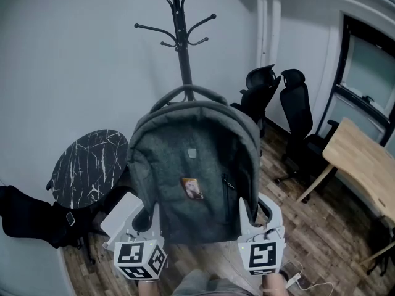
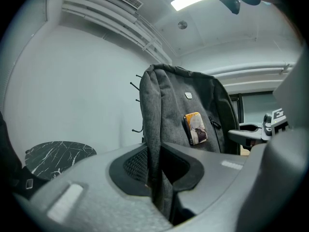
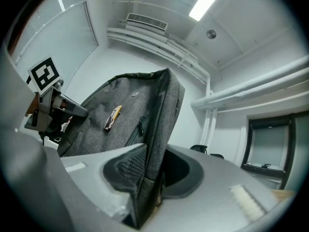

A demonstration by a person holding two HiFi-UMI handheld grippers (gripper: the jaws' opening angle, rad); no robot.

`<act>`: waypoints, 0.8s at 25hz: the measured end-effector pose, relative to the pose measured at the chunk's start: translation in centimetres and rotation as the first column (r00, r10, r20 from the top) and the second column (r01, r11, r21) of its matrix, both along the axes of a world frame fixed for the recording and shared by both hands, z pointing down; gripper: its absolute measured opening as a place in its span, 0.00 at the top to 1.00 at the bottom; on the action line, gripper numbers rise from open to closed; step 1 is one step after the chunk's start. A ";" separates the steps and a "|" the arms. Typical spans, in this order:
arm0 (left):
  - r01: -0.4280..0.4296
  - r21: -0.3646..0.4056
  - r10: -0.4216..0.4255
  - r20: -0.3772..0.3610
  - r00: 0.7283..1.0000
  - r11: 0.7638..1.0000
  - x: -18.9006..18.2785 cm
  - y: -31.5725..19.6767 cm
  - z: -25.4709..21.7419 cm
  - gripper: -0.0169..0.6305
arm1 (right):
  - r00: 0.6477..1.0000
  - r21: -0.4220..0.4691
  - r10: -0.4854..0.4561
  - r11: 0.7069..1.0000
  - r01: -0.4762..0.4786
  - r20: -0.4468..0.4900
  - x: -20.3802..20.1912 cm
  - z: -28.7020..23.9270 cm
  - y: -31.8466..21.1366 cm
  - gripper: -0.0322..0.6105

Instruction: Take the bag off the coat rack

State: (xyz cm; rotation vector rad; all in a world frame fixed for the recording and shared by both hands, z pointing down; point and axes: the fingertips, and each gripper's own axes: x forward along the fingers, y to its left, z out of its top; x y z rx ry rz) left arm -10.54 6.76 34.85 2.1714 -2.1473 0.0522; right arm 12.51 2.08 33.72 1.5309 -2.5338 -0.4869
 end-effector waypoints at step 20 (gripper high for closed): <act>-0.084 -0.003 0.084 -0.025 0.996 0.996 -4.9 -5.2 0.1 0.89 | 0.997 -0.005 0.069 0.998 -0.070 -0.041 -4.8 -0.4 -3.3 0.80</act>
